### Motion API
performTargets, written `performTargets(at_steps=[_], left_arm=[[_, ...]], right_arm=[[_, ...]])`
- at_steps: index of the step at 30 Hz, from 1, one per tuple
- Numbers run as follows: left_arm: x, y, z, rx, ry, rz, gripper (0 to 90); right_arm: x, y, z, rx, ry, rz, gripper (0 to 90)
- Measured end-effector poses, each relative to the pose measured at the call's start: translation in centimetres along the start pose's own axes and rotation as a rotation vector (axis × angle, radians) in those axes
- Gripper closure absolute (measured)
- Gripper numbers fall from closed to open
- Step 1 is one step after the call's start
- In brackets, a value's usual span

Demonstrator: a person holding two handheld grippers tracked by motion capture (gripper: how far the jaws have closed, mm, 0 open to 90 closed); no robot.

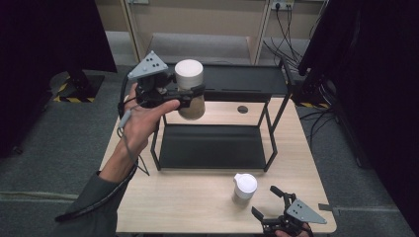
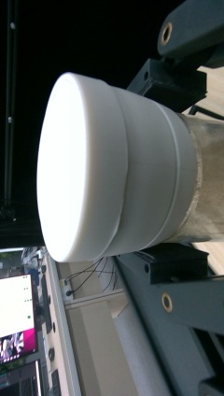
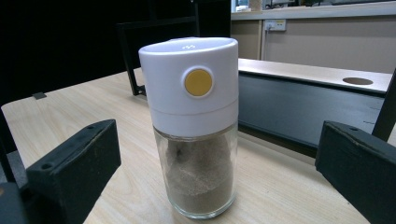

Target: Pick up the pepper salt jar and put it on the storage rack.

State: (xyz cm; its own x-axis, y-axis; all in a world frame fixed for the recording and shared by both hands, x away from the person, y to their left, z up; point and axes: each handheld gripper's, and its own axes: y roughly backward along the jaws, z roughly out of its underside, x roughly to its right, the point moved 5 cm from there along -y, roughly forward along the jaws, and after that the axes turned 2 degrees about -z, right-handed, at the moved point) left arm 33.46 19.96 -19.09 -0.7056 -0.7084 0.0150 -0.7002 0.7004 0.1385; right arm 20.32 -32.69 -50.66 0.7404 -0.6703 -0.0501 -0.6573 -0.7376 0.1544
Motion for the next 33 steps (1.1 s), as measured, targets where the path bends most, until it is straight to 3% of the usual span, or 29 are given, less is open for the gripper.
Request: performTargets(at_steps=[6,14,33], left_arm=[[-0.2,-0.6,-1.1,-0.016,-0.009,-0.037,35.4],[-0.8,-1.7,-1.9,-0.002,-0.014,-0.073,35.4],[-2.0,-5.4,-3.5,-0.021,0.003,-0.239,35.3]], right_arm=[[0.0,0.0,0.0,0.0,0.0,-0.001,0.5],[0.0,0.0,0.0,0.001,-0.002,-0.002,0.5],[0.0,0.0,0.0,0.002,-0.001,-0.011,0.5]])
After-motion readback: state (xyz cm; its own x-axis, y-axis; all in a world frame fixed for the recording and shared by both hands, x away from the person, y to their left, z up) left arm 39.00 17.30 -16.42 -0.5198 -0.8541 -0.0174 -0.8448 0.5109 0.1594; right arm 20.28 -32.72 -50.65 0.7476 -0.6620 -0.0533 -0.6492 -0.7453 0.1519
